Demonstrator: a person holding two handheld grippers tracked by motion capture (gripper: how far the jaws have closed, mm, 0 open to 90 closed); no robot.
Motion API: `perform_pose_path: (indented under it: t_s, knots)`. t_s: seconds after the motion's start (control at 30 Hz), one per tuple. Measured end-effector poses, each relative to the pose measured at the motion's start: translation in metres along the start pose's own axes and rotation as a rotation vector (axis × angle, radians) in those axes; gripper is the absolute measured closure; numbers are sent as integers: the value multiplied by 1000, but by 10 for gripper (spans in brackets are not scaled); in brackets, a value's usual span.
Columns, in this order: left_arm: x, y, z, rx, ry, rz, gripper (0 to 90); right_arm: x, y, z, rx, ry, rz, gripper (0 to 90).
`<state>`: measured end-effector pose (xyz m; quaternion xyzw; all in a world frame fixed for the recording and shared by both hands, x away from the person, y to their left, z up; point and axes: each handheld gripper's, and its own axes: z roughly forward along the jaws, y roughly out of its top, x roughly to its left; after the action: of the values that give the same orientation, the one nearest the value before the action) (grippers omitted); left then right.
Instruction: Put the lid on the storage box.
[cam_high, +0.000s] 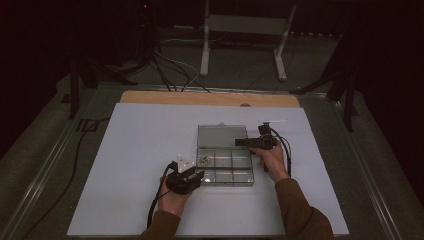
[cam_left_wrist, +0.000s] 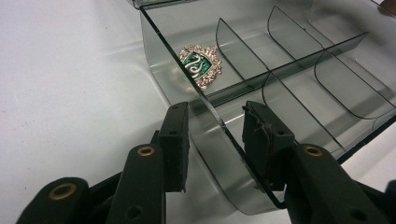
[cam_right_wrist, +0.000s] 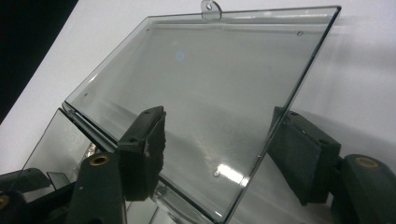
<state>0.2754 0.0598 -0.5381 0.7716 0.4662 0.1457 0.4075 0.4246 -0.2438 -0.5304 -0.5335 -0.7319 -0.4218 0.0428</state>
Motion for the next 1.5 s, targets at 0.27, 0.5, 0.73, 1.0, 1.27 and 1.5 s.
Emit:
perform_pose_path:
  t_s: [0.27,0.5,0.73,1.0,1.27,1.5]
  knots:
    - [0,0,0,1,1,4,641,1,0,-1,-13,-2,-16,382]
    - [0,0,0,0,3,9,640,3,-1,-2,-21,-9,-34,387]
    - [0,0,0,0,4,13,639,5,-1,-3,-32,-16,-56,396]
    - [-1,0,0,1,7,19,639,6,0,-6,-55,-23,-85,440]
    - [-1,0,0,0,9,21,639,8,0,-9,-70,-32,-111,470]
    - [-1,0,0,0,12,24,639,9,0,-12,-86,-39,-134,503]
